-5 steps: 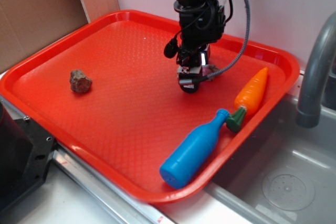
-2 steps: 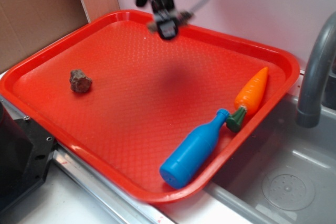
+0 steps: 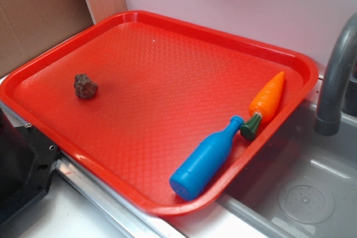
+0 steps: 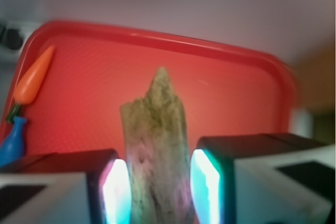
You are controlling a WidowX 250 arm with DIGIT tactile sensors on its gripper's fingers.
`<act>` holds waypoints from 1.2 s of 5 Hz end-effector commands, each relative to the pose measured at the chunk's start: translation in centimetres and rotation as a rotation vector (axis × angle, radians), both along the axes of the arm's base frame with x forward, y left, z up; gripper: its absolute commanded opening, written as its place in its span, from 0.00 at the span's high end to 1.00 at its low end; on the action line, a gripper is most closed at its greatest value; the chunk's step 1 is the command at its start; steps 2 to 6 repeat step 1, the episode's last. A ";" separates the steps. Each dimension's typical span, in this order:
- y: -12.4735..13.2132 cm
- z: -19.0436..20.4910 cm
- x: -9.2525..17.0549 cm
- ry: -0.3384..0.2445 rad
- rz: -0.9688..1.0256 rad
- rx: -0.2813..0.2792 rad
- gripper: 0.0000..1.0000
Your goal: Grab the wood chip.
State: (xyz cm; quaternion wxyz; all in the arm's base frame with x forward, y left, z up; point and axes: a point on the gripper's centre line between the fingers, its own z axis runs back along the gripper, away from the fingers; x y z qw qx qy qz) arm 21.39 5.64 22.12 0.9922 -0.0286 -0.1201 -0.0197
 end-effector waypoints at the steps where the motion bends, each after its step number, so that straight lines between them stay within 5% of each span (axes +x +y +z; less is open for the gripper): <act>1: -4.4 -0.2 -4.5 0.027 0.489 0.069 1.00; 6: -4.4 -0.2 -4.5 0.027 0.489 0.069 1.00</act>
